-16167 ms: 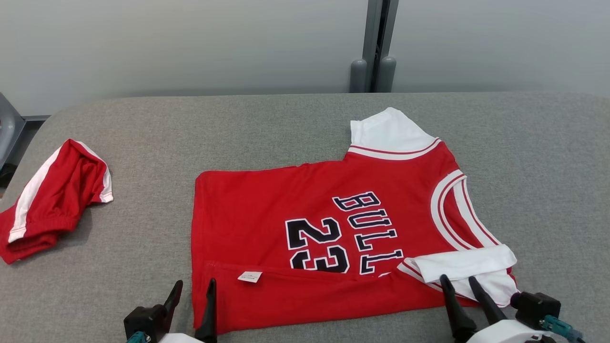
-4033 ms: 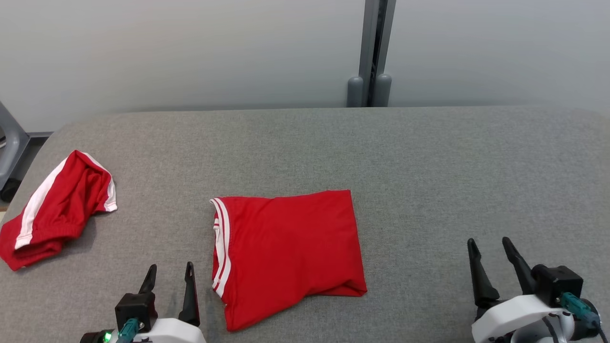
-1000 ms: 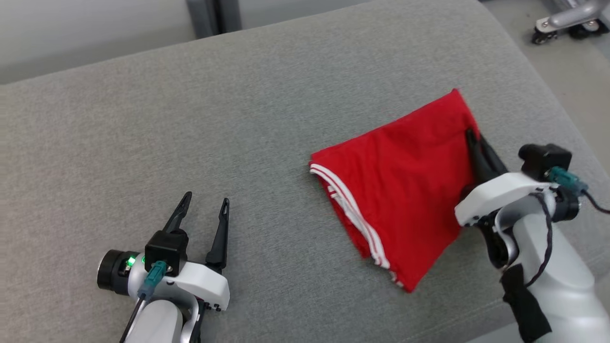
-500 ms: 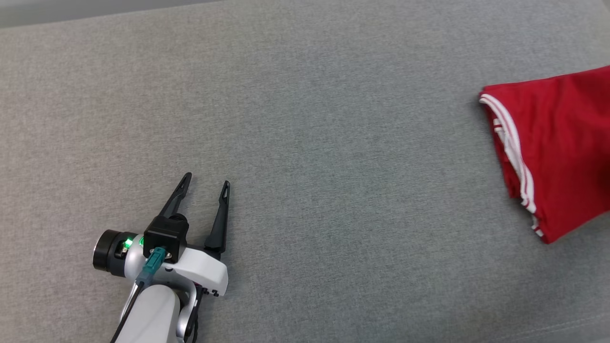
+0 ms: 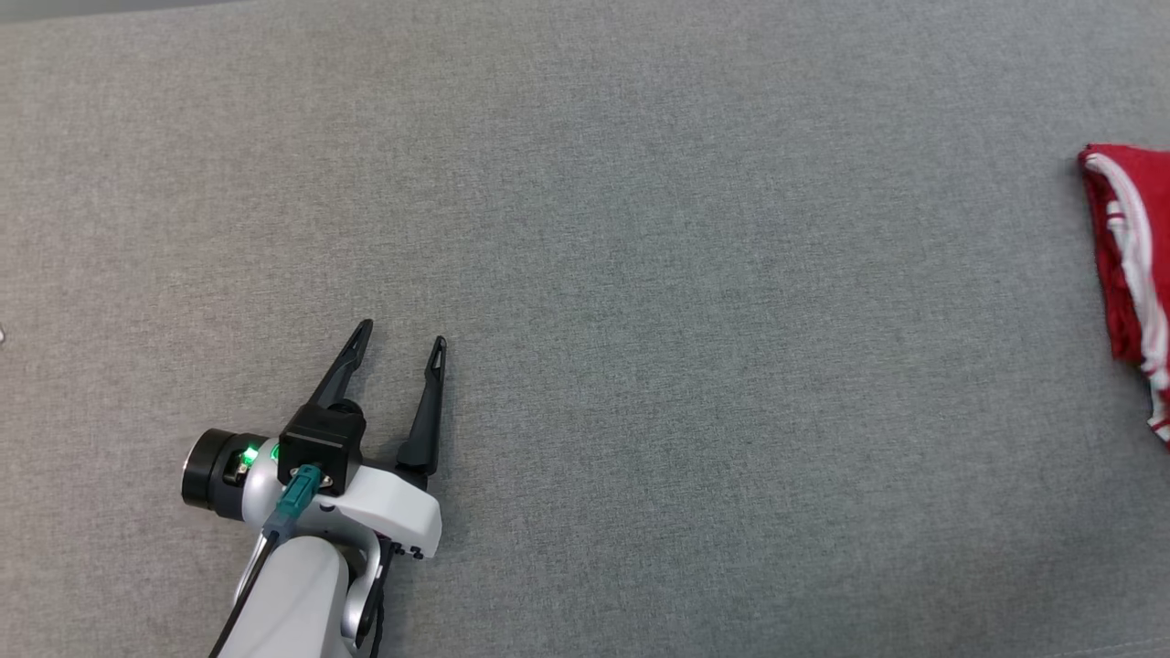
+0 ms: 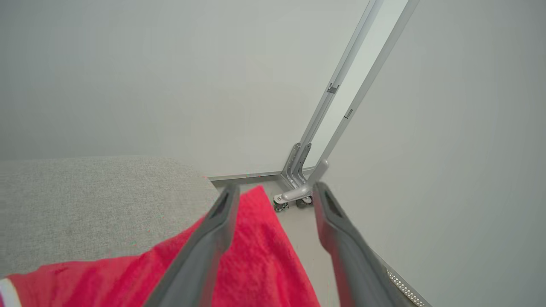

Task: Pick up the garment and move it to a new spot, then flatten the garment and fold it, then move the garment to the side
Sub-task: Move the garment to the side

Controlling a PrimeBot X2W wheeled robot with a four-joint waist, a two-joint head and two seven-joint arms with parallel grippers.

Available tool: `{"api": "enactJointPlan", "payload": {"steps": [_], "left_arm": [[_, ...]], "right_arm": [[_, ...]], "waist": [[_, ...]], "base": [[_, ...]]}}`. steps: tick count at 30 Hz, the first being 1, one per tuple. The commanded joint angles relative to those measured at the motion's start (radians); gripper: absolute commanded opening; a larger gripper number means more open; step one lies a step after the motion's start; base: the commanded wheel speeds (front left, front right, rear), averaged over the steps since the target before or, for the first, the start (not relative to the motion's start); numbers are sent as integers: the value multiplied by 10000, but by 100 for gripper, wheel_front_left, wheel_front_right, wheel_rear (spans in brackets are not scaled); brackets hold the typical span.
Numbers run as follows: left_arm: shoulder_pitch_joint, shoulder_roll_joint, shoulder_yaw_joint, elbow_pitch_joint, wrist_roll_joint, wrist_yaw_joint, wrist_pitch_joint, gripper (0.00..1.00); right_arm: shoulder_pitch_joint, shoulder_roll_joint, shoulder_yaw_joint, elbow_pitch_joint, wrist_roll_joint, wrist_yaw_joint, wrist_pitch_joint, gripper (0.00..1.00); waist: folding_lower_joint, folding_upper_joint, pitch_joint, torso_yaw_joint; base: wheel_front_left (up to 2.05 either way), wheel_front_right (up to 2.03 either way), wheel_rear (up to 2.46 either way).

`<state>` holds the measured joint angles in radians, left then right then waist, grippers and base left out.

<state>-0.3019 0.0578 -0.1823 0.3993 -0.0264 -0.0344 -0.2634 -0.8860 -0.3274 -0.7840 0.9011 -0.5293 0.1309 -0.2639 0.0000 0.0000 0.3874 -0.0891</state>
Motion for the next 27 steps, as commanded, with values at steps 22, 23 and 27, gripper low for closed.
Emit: {"api": "enactJointPlan", "payload": {"steps": [22, 23, 27], "left_arm": [[545, -41, 453, -36, -528, 459, -16, 100], [596, -42, 496, -31, -573, 476, -16, 100], [856, -51, 640, -15, -709, 580, -17, 100]], "right_arm": [[2633, 2469, 4690, -3389, 4270, -3, -2, 100], [2894, 2539, 4779, -3504, 4378, -3, -2, 100], [3949, 2704, 5223, -3881, 4595, -3, -2, 100]], "waist": [[0, 0, -1286, 555], [0, 0, -1378, 602], [0, 0, -1750, 790]], "base": [[0, 0, 0], [0, 0, 0], [0, 0, 0]]}}
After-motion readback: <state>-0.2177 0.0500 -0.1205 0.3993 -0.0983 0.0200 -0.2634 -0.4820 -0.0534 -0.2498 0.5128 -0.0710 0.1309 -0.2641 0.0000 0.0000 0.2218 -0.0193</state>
